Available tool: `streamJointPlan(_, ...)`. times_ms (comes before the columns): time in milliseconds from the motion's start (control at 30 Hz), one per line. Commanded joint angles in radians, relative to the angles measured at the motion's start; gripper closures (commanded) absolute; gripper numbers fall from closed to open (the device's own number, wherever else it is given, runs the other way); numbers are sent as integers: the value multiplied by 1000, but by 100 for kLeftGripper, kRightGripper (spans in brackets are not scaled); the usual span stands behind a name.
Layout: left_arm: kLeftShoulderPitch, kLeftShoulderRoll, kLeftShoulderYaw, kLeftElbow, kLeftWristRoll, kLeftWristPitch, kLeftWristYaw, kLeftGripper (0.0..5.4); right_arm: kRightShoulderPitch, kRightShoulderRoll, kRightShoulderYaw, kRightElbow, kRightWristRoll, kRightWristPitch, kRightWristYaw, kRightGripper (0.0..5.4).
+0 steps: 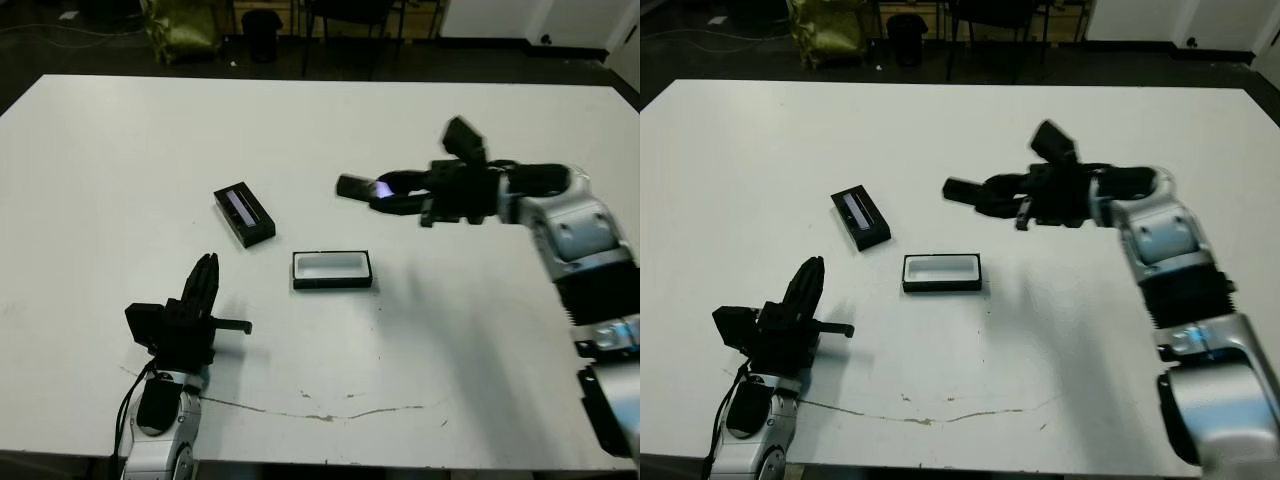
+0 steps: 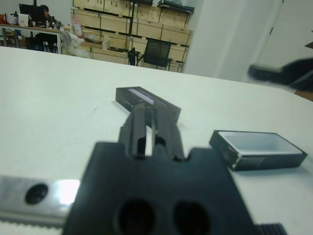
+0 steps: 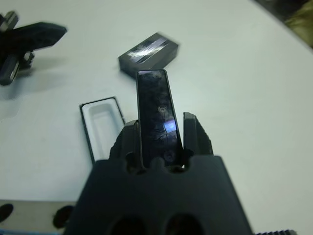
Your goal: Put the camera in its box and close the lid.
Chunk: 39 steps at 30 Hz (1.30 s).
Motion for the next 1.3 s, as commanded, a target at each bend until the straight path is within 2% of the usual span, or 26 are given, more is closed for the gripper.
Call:
streamJointPlan(33,13,3,5,27,-12,5,-6,540,-43,30,25,93,-29,-37,68,478)
streamJointPlan(333,10,5,7,50,-13,-20,-16,540,-96,69,41,229,-82,-123,203,478)
streamJointPlan(567,15,-5,4,37,-21,9,-7,540,-103,72,32,257,-102,-111,247,478)
streamJointPlan(700,20,2,1,26,-15,19,-11,540,-98,72,31,249,-113,-103,244,478)
streamJointPlan(867,20,-1,2,33,-9,4,-8,540,-86,84,20,258,-109,-138,244,478)
streamJointPlan(1100,23,-3,1,28,-7,9,-5,540,-76,109,13,262,-113,-106,219,478)
streamJointPlan(1300,23,0,-1,29,8,-1,0,540,-49,124,4,251,-113,-140,197,478)
